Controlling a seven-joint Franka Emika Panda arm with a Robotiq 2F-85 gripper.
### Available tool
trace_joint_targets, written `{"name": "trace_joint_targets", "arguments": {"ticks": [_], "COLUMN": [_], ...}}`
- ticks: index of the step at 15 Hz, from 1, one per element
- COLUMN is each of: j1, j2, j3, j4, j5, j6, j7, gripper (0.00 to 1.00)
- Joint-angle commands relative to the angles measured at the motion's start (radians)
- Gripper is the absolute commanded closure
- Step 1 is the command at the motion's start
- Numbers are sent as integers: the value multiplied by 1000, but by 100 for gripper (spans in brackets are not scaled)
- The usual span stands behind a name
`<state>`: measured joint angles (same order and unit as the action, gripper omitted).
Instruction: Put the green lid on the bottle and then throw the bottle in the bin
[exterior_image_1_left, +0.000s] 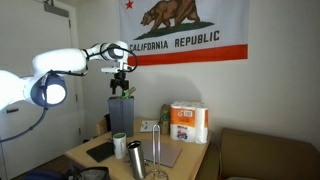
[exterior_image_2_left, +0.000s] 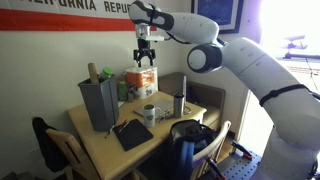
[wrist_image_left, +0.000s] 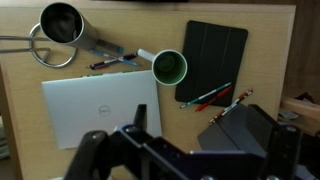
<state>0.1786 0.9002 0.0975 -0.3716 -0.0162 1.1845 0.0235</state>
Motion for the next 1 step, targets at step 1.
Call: {"name": "trace_joint_targets", "arguments": {"ticks": [1], "j1": [2], "j2": [-3], "j3": [-17], "j4": [-4], "j5": [14], "j6": [1], "j7": [-4], "gripper": [0]}}
